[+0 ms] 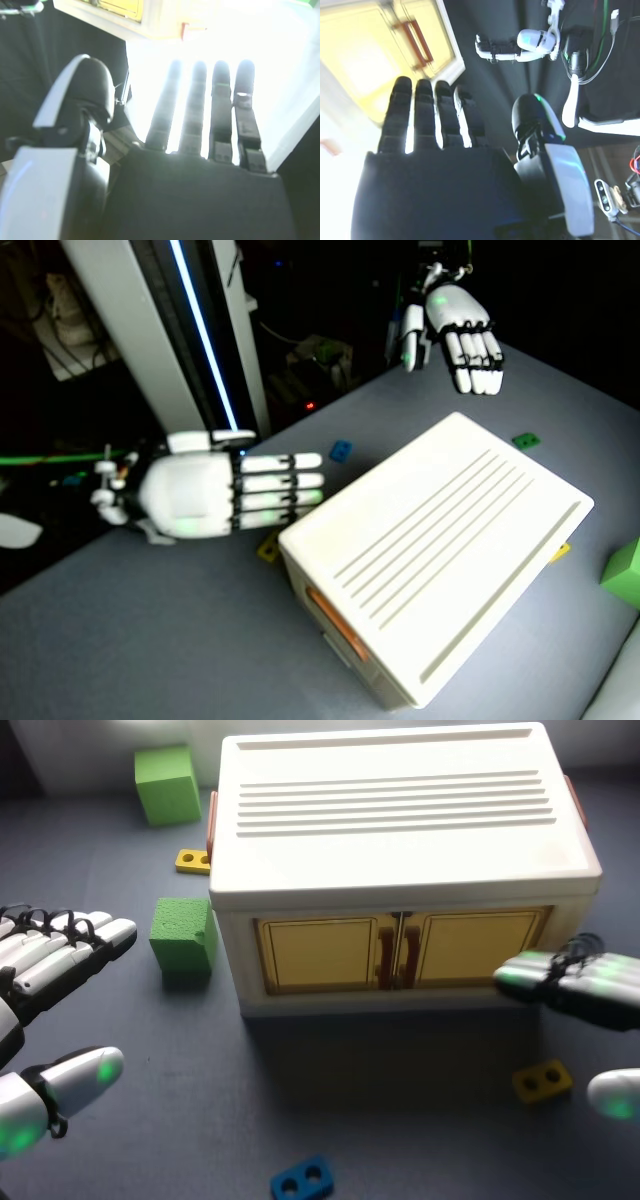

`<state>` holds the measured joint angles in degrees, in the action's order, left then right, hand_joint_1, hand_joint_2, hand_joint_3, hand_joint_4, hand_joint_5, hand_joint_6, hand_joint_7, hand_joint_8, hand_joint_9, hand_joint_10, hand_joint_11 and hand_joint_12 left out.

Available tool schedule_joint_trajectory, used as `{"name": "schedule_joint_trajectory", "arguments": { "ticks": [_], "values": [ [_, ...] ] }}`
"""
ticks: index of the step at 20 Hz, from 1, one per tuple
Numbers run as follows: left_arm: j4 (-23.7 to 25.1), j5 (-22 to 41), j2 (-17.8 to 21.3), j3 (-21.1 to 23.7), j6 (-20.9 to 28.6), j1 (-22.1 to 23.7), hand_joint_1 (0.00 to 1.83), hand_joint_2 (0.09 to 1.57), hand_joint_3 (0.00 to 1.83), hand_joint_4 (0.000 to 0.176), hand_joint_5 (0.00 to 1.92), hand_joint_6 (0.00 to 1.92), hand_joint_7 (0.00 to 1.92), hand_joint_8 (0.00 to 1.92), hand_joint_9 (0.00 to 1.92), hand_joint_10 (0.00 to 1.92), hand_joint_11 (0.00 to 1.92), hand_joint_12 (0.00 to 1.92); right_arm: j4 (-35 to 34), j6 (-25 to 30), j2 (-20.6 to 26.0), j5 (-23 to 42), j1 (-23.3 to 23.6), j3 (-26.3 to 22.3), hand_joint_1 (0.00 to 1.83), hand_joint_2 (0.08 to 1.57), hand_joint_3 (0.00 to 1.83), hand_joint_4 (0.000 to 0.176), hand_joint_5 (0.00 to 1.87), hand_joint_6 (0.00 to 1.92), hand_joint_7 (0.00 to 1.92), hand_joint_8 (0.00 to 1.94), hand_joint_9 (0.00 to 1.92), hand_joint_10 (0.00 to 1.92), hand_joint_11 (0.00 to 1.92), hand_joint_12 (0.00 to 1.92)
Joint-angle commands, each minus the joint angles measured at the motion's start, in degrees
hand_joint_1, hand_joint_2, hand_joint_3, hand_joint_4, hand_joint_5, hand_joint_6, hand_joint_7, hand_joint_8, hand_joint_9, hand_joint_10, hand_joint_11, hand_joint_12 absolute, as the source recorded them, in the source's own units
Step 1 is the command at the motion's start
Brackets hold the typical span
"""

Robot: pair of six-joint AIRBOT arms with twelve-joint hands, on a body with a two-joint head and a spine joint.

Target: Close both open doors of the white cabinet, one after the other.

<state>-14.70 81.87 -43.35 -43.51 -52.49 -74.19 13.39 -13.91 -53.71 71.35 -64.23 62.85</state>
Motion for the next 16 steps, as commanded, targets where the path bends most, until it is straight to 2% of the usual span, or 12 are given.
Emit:
{"name": "schedule_joint_trajectory", "arguments": {
  "ticks": [1,3,4,5,6,7,8,10,11,12,15,16],
  "values": [
    [-0.16,7.41,-0.05,0.17,0.22,-0.06,0.0,1.45,0.0,0.0,0.09,0.0,0.11,0.0,0.14,0.0,0.0,0.69,-2.25,0.54,0.32,7.75,-0.3,-0.08,0.0,1.43,0.0,0.043,0.04,0.01,0.03,0.01,0.0,0.0,0.02,0.01],
    [-1.07,8.14,-0.31,-0.11,0.22,-0.12,0.0,1.44,0.0,0.0,0.08,0.0,0.09,0.0,0.11,0.0,0.0,0.6,-7.38,0.28,1.03,10.39,-3.15,0.53,0.0,1.4,0.0,0.014,0.11,0.01,0.09,0.01,0.07,0.01,0.07,0.02],
    [-1.6,8.67,-0.51,-0.35,0.23,-0.12,0.0,1.44,0.0,0.0,0.08,0.0,0.09,0.0,0.11,0.0,0.0,0.6,-9.07,0.2,1.29,11.65,-3.9,0.71,0.0,1.4,0.0,0.014,0.11,0.01,0.09,0.01,0.07,0.01,0.07,0.02],
    [-2.27,9.59,-0.8,-0.81,0.79,-0.11,0.0,1.45,0.0,0.0,0.08,0.0,0.08,0.0,0.11,0.0,0.0,0.6,-11.24,-0.03,1.71,13.6,-4.52,0.91,0.0,1.38,0.0,0.0,0.15,0.01,0.12,0.0,0.1,0.01,0.11,0.01],
    [-3.0,10.97,-1.34,-2.04,3.04,-0.09,0.0,1.46,0.0,0.0,0.08,0.0,0.06,0.0,0.11,0.0,0.0,0.58,-13.5,-0.94,2.26,15.93,-4.83,0.96,0.0,1.36,0.0,0.0,0.16,0.01,0.12,0.0,0.1,0.01,0.12,0.02],
    [-3.45,11.98,-1.44,-2.54,3.75,-0.08,0.0,1.49,0.01,0.0,0.06,0.0,0.05,0.0,0.09,0.0,0.0,0.46,-14.64,-1.59,2.49,17.22,-4.83,0.94,0.0,1.33,0.0,0.0,0.17,0.01,0.13,0.01,0.12,0.01,0.14,0.02],
    [-4.08,13.54,-1.35,-2.68,3.66,0.01,0.0,1.49,0.0,0.0,0.01,0.0,0.01,0.0,0.01,0.0,0.0,0.06,-16.72,-2.59,2.59,19.76,-4.83,0.95,0.0,1.34,0.0,0.0,0.15,0.0,0.11,0.0,0.09,0.0,0.11,0.0],
    [-4.58,15.85,-1.28,-3.12,3.73,0.77,0.0,1.5,0.0,0.0,0.0,0.0,0.0,0.0,0.0,0.0,0.0,0.0,-19.51,-3.53,2.6,24.2,-4.83,0.94,0.0,1.39,0.01,0.0,0.22,0.01,0.18,0.01,0.16,0.01,0.17,0.02],
    [-4.91,17.16,-1.27,-3.38,3.74,1.27,0.0,1.48,0.0,0.007,0.0,0.0,0.0,0.0,0.0,0.0,0.0,0.0,-21.19,-3.61,2.61,27.12,-4.83,0.95,0.0,1.42,0.01,0.0,0.22,0.0,0.18,0.0,0.16,0.0,0.17,0.01],
    [-5.19,17.34,-1.28,-3.79,4.02,2.44,0.05,1.49,0.0,0.0,0.0,0.0,0.0,0.0,0.0,0.0,0.0,0.0,-22.77,-3.66,2.77,29.64,-4.83,0.95,0.0,1.41,0.01,0.0,0.23,0.0,0.18,0.0,0.18,0.01,0.2,0.02],
    [-4.54,17.35,-1.64,-4.75,4.64,4.07,0.01,1.46,0.0,0.0,0.0,0.0,0.0,0.0,0.0,0.0,0.0,0.0,-23.67,-4.54,3.3,29.65,-3.79,0.86,0.01,1.41,0.01,0.0,0.22,0.0,0.19,0.0,0.19,0.01,0.23,0.03],
    [-4.3,17.35,-1.82,-5.11,5.58,4.49,0.1,1.42,0.0,0.0,0.0,0.0,0.0,0.0,0.0,0.0,0.02,0.01,-23.43,-4.93,3.31,29.66,-2.82,0.89,0.11,1.4,0.0,0.001,0.25,0.01,0.21,0.01,0.19,0.01,0.2,0.02]
  ]
}}
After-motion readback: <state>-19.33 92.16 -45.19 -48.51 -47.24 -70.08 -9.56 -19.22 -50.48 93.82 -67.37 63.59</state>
